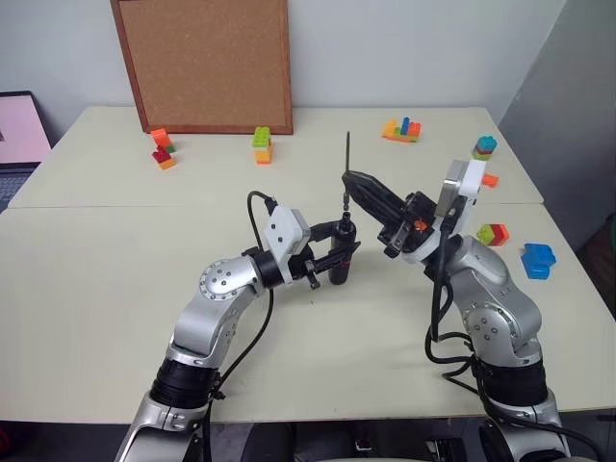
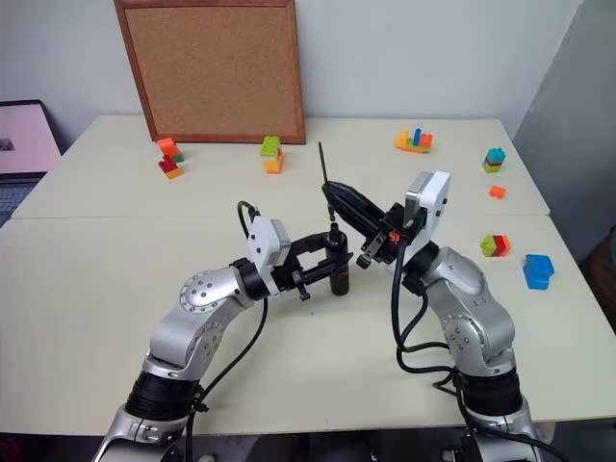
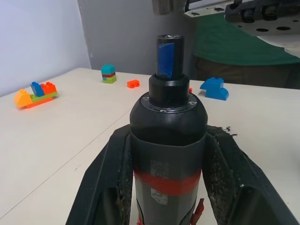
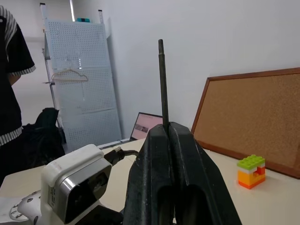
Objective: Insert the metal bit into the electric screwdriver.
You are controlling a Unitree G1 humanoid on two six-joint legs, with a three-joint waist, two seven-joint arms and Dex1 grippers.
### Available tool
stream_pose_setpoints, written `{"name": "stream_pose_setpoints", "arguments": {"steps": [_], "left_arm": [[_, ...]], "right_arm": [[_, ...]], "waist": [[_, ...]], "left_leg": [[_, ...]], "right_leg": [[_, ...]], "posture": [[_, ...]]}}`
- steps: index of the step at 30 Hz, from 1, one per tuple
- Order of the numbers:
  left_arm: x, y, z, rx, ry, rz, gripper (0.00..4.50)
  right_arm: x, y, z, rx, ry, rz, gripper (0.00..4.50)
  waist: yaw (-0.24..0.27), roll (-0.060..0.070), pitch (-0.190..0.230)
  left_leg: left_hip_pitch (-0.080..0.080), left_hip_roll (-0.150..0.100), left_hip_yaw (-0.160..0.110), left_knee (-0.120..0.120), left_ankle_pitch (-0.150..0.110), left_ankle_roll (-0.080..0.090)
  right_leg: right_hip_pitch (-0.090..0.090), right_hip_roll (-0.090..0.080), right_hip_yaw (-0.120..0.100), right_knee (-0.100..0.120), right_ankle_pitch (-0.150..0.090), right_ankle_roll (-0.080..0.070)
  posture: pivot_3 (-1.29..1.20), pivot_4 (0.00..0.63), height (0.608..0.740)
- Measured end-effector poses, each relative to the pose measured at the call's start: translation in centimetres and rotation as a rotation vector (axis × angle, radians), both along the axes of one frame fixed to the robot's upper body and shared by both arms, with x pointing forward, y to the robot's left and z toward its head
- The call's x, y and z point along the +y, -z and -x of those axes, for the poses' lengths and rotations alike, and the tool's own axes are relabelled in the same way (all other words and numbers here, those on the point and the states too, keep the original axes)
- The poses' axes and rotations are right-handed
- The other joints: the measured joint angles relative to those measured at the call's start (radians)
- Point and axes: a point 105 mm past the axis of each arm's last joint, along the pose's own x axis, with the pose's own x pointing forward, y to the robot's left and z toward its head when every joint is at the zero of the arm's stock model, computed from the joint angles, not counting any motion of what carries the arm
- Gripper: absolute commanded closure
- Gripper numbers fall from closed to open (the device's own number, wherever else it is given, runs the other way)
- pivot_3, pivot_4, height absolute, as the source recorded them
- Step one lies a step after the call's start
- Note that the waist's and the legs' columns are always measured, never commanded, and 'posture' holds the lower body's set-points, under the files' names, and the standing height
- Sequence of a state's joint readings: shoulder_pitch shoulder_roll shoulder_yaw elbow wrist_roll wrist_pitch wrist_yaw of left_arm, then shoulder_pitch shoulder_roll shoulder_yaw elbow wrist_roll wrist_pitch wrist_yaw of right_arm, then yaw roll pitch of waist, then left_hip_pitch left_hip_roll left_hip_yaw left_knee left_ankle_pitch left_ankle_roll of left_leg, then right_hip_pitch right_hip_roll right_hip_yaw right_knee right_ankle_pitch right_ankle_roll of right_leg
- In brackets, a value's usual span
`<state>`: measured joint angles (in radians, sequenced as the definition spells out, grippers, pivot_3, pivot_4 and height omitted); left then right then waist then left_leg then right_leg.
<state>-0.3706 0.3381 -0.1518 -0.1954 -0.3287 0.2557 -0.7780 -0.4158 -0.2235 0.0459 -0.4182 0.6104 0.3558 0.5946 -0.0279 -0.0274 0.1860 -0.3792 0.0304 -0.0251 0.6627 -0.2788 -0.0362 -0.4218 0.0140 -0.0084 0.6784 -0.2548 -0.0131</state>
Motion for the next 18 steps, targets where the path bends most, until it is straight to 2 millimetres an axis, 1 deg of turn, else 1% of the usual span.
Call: {"name": "stream_pose_setpoints", "arguments": {"steps": [8, 18], "left_arm": [[-0.10, -0.05, -0.07, 0.000, 0.004, -0.002, 2.83], [-0.15, -0.04, -0.06, 0.000, 0.005, -0.002, 2.83]], "right_arm": [[0.23, 0.09, 0.22, -0.036, 0.008, 0.016, 4.50], [0.32, 0.45, 0.30, -0.028, 0.004, 0.023, 4.50]], "waist": [[0.000, 0.000, 0.000], [0.000, 0.000, 0.000]], "left_leg": [[0.000, 0.000, 0.000, 0.000, 0.000, 0.000], [0.000, 0.000, 0.000, 0.000, 0.000, 0.000]], "right_leg": [[0.000, 0.000, 0.000, 0.000, 0.000, 0.000], [0.000, 0.000, 0.000, 0.000, 0.000, 0.000]], "posture": [[0.00, 0.150, 0.740], [0.00, 0.150, 0.740]]}}
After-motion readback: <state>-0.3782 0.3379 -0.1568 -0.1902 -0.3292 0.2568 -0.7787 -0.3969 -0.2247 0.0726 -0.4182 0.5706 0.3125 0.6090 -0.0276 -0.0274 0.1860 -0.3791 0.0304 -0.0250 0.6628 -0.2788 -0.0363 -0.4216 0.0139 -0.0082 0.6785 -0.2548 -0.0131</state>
